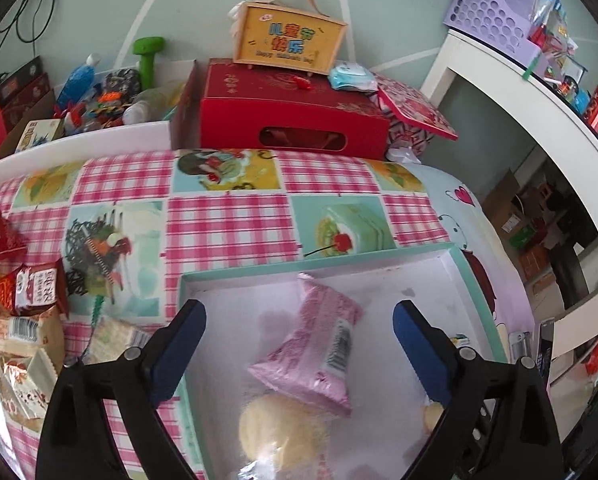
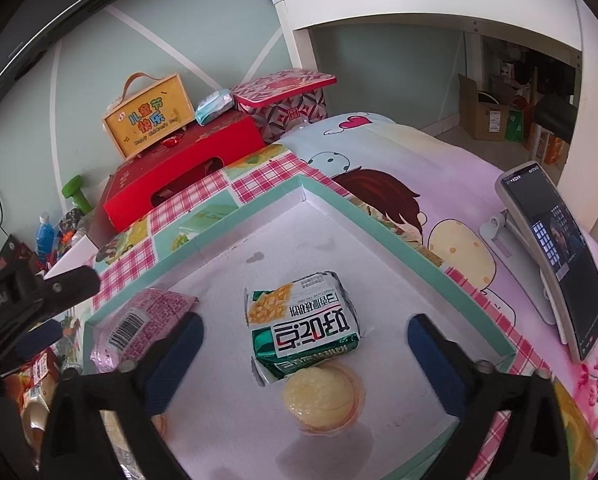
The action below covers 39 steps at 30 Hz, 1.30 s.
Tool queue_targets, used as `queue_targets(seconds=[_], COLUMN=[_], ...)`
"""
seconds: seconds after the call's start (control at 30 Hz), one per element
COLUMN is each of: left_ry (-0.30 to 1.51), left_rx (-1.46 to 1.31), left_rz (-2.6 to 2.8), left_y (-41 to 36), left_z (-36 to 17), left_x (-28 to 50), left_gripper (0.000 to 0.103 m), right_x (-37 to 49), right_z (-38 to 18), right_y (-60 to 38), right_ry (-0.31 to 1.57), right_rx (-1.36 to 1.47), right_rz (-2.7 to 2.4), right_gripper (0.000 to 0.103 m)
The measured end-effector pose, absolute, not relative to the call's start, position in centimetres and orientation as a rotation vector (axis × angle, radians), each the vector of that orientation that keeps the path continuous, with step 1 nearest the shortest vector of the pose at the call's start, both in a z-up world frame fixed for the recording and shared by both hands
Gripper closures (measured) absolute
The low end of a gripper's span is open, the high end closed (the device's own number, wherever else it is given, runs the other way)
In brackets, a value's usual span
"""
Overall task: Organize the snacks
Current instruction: 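Carry both packets into the teal tray and open both tools, then move both open tools back over the snack pile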
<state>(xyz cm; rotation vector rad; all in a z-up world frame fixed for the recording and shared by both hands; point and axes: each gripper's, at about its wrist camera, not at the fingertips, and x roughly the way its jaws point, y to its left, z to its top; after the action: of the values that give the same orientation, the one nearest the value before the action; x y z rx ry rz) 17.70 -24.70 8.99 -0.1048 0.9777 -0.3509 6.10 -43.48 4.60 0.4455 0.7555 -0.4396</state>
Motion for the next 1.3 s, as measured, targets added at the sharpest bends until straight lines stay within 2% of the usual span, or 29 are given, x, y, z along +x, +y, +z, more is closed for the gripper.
queue_targets(seconds=[0.13,0.2,0.67,1.3], left_ry=[0.951,0.932,0.816,0.934], left_rx=[-0.099,-0.091,0.024,-0.016], left_rz=[-0.314,-0.294,-0.043,0.237], left_y=[-23.3,-22.6,-16.7,-5.1], left_z=[9.2,9.3,10.7,10.1], left_x=[17.1,16.8,14.8,13.4], left_gripper=[0.008,0.0,0.0,0.0], right_x=[6.0,6.0,6.6,8.5], right_z=[4.7,4.8,6.1,7.9], right_y=[-43.4,-43.4,-40.9,-31.7], right_ry=[0.75,0.748,0.741,0.741], right_rx=[0.44,0.437,0.412,0.238], right_rz=[-0.45,-0.453,-0.375,-0.221], right_gripper=[0.0,0.0,0.0,0.0])
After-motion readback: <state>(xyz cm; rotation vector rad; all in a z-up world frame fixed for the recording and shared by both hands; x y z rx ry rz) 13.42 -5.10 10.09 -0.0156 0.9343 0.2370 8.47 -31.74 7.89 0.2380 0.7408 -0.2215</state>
